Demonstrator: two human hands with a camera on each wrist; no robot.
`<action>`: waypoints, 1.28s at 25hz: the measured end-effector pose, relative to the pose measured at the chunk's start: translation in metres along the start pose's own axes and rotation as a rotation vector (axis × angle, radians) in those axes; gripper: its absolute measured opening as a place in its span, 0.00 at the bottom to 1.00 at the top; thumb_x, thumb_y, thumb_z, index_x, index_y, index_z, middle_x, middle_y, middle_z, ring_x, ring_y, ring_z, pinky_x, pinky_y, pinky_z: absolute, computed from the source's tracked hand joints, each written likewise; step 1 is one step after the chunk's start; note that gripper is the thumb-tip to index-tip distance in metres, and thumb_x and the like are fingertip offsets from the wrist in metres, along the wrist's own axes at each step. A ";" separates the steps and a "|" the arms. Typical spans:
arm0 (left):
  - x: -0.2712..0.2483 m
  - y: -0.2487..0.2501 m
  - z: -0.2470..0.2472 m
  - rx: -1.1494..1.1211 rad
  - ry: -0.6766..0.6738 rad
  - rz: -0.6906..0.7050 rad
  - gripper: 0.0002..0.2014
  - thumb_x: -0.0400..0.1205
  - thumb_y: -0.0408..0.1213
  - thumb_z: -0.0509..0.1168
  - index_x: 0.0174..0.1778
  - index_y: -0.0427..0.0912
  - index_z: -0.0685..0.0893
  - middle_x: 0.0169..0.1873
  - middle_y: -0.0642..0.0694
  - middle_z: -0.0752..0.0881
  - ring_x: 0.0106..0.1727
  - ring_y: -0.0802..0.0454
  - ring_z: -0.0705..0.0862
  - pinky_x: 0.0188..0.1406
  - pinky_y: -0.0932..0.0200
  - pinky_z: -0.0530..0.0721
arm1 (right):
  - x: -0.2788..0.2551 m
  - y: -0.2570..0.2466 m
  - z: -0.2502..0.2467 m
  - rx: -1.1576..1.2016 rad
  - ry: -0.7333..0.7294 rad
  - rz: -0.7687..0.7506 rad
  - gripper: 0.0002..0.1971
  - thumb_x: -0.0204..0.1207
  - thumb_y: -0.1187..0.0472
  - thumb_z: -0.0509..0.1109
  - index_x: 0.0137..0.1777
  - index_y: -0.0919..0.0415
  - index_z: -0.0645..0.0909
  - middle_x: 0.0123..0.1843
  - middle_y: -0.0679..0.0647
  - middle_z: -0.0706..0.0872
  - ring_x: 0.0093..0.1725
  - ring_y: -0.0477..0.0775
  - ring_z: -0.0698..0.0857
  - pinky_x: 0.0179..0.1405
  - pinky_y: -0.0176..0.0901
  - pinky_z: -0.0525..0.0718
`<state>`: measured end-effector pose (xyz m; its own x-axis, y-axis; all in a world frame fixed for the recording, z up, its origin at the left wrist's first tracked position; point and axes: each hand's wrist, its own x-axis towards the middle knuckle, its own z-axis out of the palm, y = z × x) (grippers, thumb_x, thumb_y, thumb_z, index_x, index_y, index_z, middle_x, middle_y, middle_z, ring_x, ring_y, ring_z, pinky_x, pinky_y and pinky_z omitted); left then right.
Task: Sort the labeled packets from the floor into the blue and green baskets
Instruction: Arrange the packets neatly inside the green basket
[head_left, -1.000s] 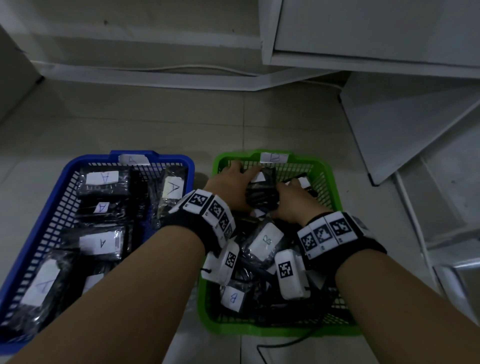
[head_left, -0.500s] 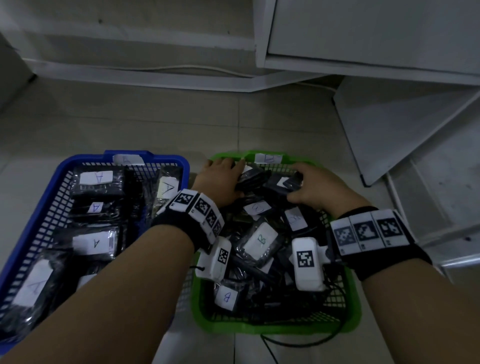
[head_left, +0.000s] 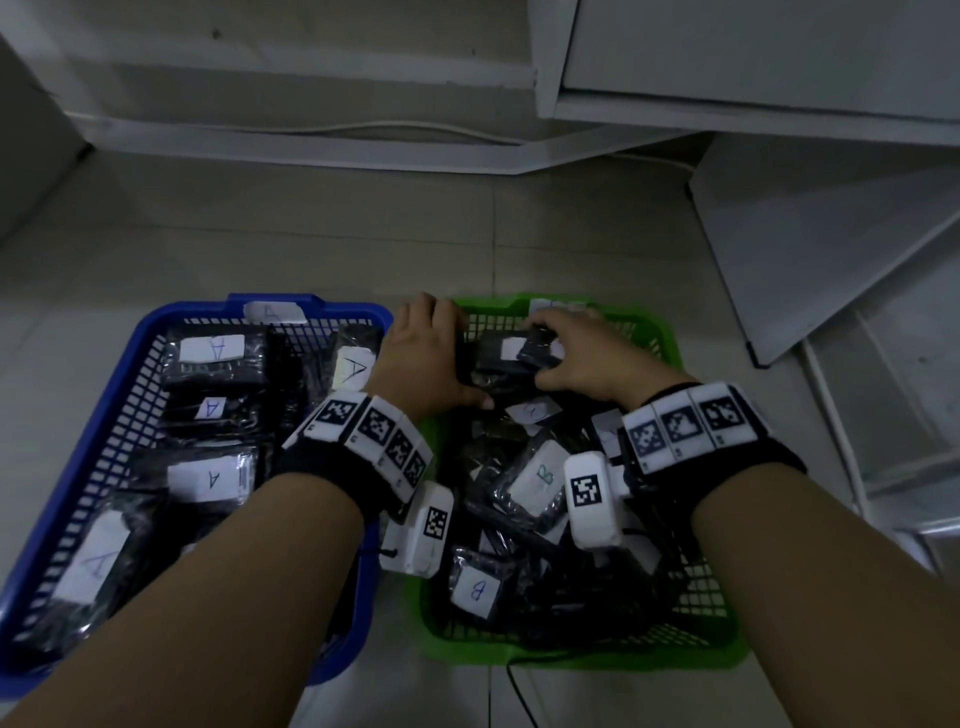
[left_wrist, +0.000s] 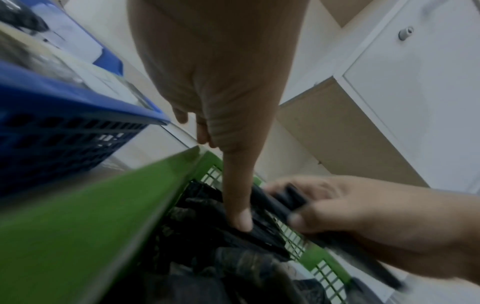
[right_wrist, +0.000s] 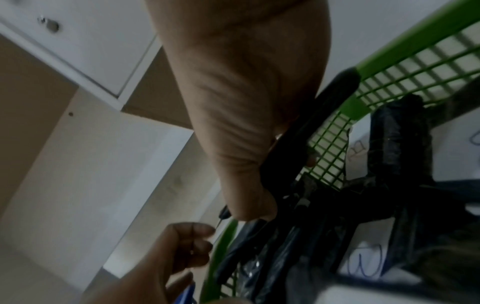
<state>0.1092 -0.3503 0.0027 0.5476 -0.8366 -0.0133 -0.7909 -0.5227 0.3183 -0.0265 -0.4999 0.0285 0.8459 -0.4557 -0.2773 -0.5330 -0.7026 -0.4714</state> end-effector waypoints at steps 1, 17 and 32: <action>-0.002 -0.002 0.000 -0.014 -0.007 0.013 0.47 0.56 0.59 0.80 0.68 0.45 0.70 0.64 0.43 0.71 0.66 0.42 0.69 0.67 0.48 0.70 | 0.005 -0.004 0.003 -0.065 -0.039 -0.051 0.34 0.68 0.58 0.76 0.74 0.52 0.70 0.70 0.56 0.75 0.74 0.60 0.66 0.66 0.46 0.69; 0.003 -0.002 -0.004 0.077 -0.064 -0.025 0.26 0.79 0.57 0.64 0.74 0.63 0.71 0.70 0.49 0.75 0.72 0.42 0.66 0.68 0.40 0.67 | 0.003 -0.008 0.015 -0.048 0.333 -0.081 0.37 0.64 0.51 0.81 0.74 0.50 0.74 0.65 0.56 0.78 0.66 0.61 0.75 0.65 0.55 0.75; -0.082 0.017 -0.010 -0.050 -0.406 0.232 0.24 0.74 0.51 0.73 0.67 0.58 0.80 0.62 0.54 0.80 0.63 0.53 0.78 0.62 0.52 0.75 | -0.098 -0.009 0.041 0.114 -0.135 0.024 0.26 0.66 0.50 0.80 0.65 0.48 0.80 0.58 0.49 0.74 0.57 0.46 0.75 0.52 0.36 0.72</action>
<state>0.0540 -0.2892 0.0187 0.1990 -0.9319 -0.3033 -0.8601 -0.3144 0.4017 -0.1040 -0.4266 0.0260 0.8321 -0.3884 -0.3959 -0.5537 -0.6224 -0.5532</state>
